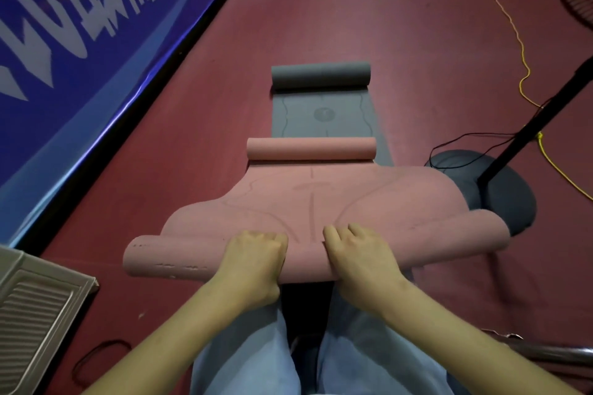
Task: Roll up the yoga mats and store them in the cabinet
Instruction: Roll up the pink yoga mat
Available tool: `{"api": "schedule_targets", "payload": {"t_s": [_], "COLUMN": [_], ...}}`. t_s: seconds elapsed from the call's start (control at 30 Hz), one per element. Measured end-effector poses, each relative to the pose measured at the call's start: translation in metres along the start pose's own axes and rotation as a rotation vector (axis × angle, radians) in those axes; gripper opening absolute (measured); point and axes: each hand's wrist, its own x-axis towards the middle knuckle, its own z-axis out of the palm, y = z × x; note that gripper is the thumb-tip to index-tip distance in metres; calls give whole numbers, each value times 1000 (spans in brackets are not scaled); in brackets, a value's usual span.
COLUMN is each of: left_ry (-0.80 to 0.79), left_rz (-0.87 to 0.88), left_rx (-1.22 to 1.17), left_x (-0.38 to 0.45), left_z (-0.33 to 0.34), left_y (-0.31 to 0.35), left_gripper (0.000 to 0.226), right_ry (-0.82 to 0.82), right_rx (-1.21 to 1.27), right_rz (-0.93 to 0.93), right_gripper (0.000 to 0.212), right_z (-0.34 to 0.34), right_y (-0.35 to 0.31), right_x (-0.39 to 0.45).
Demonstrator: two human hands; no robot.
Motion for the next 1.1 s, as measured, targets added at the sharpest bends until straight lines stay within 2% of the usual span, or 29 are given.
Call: {"api": "schedule_targets", "payload": {"t_s": [0.13,0.17,0.27,0.37,0.47,0.57,0.63,0.73,0.83,0.93,1.0,1.1], "left_ry": [18,-15,-63,-25,87,235,283,243,51,-44,-72,16], "left_rz": [78,67,7,-39,-58,-56,-50,-55,-23,17,23,-16], "left_rx": [44,37,15,-26,-81,-106,-92,-23,30,26,-9,-55], "left_x": [-24,-25,-17,-10,-13,-16,-18,-9,4,15,19,16], "left_z": [13,14,11,9,18,31,36,37,21,6,2,9], "left_y": [9,9,6,2,2,6,7,3,-2,-9,-10,-11], "left_gripper": [66,65,41,38,55,63,63,59,53,39,38,42], "right_ry": [91,105,67,-109,-288,-495,-569,-501,-198,-21,-26,-228], "right_rx": [-1,-4,-28,-71,-44,9,23,34,22,-33,-31,-51], "right_rz": [-24,-32,-23,-83,-191,-175,-178,-140,-112,-110,-92,-123], "right_gripper": [52,48,50,56,50,50,51,51,53,55,55,51], "right_z": [4,5,7,-4,-24,-37,-40,-32,-14,2,4,-14], "right_y": [-15,-17,-18,-10,1,7,8,8,4,2,3,4], "right_x": [-33,-36,-26,-1,22,44,51,46,26,14,17,37]}}
